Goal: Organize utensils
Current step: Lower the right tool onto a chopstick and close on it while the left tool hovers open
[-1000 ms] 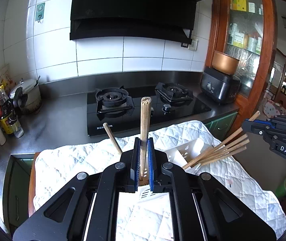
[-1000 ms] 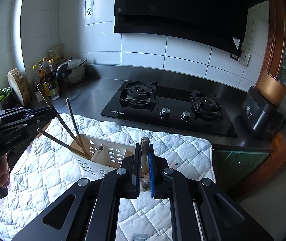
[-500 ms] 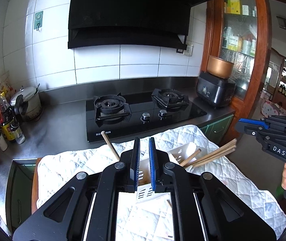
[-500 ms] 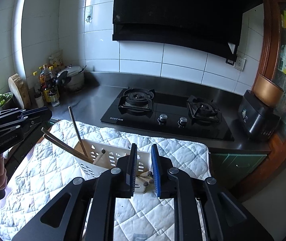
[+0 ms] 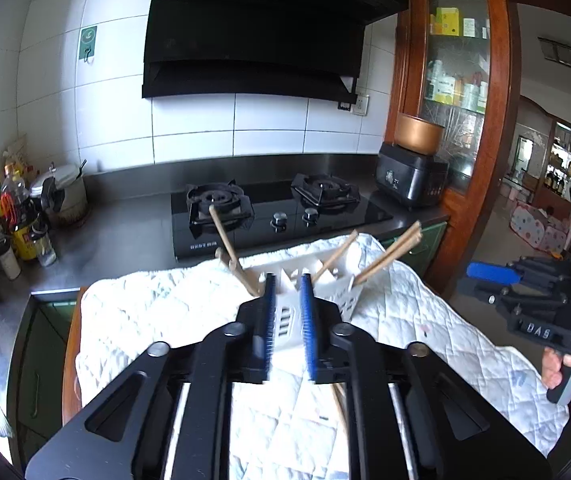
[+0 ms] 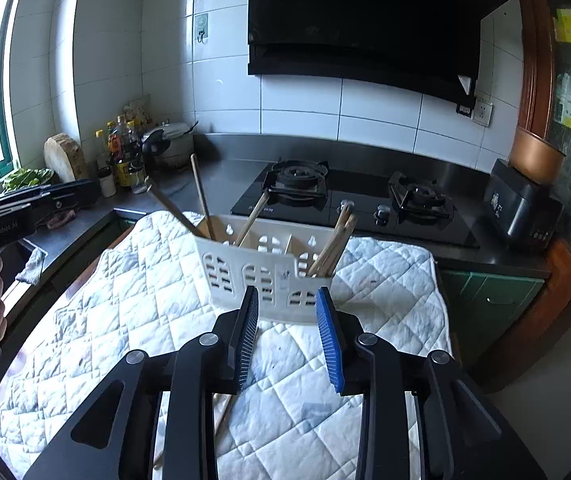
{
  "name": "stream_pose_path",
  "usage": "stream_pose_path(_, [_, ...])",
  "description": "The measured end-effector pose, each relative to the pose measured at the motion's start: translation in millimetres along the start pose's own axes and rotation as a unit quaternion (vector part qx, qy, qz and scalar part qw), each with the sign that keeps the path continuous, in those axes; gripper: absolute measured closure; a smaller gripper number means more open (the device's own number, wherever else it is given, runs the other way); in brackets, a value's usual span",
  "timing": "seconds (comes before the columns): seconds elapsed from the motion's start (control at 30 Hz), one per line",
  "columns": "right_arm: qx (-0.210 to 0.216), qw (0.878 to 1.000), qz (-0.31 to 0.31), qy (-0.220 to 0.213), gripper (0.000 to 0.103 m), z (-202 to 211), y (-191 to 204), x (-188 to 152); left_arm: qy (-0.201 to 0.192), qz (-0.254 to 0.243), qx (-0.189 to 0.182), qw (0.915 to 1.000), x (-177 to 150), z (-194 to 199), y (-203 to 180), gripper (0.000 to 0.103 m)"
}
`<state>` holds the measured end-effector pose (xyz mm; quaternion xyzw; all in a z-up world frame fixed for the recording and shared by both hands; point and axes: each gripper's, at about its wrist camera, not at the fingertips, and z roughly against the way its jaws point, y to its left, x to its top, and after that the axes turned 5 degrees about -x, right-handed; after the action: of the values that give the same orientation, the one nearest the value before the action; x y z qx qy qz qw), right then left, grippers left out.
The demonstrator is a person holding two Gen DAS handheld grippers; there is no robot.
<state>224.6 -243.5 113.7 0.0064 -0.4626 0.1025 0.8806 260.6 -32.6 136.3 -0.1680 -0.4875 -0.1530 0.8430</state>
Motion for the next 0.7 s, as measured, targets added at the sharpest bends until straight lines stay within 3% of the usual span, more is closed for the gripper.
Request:
stream_pose_path(0.03, [0.001, 1.0, 0.001, 0.005, 0.072, -1, 5, -9, 0.001, 0.001, 0.002, 1.0, -8, 3, 0, 0.075])
stream_pose_path(0.27, [0.018, 0.998, 0.008, 0.054, 0.072, -24, 42, -79, 0.023, 0.02, 0.012, 0.9995, -57, 13, 10, 0.074])
stream_pose_path(0.3, [0.015, 0.998, 0.012, 0.059, 0.072, -29, 47, -88, 0.026, 0.022, 0.014, 0.9993, -64, 14, 12, 0.07])
stream_pose_path(0.33, [0.016, 0.998, 0.015, 0.067, 0.072, -33, 53, -97, 0.029, 0.024, 0.015, 0.9992, -70, 15, 14, 0.058])
stream_pose_path(0.37, [0.016, 0.997, 0.015, 0.073, 0.072, -37, 57, -106, 0.031, 0.028, 0.018, 0.999, -77, 16, 16, 0.054])
stream_pose_path(0.7, [0.029, 0.992, -0.038, 0.121, 0.072, -71, 73, -151, 0.051, 0.055, 0.037, 0.9965, -120, 16, 33, 0.054])
